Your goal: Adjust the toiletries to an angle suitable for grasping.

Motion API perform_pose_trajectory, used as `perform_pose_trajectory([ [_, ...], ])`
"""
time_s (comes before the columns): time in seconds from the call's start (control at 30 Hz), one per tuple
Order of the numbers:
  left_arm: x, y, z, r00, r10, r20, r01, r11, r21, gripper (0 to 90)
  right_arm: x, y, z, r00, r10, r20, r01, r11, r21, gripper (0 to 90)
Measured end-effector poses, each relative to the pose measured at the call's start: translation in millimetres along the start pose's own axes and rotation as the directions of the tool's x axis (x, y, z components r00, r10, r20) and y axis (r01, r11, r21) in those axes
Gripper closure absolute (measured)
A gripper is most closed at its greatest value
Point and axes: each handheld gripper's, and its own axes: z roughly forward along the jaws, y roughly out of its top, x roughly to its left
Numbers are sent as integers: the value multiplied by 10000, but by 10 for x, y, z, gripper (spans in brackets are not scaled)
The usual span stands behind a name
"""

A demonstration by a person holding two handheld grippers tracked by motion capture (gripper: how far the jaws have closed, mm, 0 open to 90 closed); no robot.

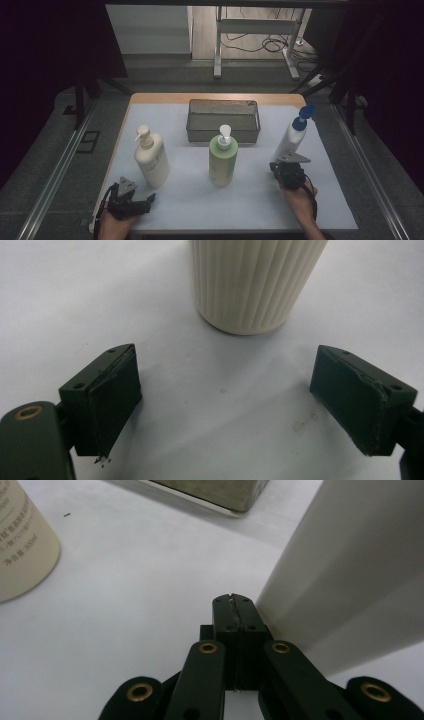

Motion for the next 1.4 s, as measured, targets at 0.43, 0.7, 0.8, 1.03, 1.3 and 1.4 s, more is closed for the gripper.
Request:
perform_pose_trajectory([
  [0.43,0,0,0,10000,-8,3,8,10000,1,124,-168,-103,-106,9999,60,-98,-60,10000,5,900],
  [0.7,1,1,0,10000,-10,3,10,10000,3,124,-268,-169,-171,9998,107,-144,-108,9999,-12,900],
  [0.8,1,1,1,10000,-9,2,9,10000,3,124,-316,-197,-194,9998,162,-69,-162,9999,-36,894],
  [1.03,1,1,1,10000,-10,3,10,10000,7,124,-439,-248,-238,9993,378,57,-378,9993,-7,883],
  [1.3,1,2,1,10000,-12,3,12,10000,11,124,-537,-288,-264,9988,472,-90,-472,9989,-5,839],
  [1.4,1,2,1,10000,-13,2,13,10000,9,124,-528,-288,-269,9976,474,-501,-475,9989,-5,826],
])
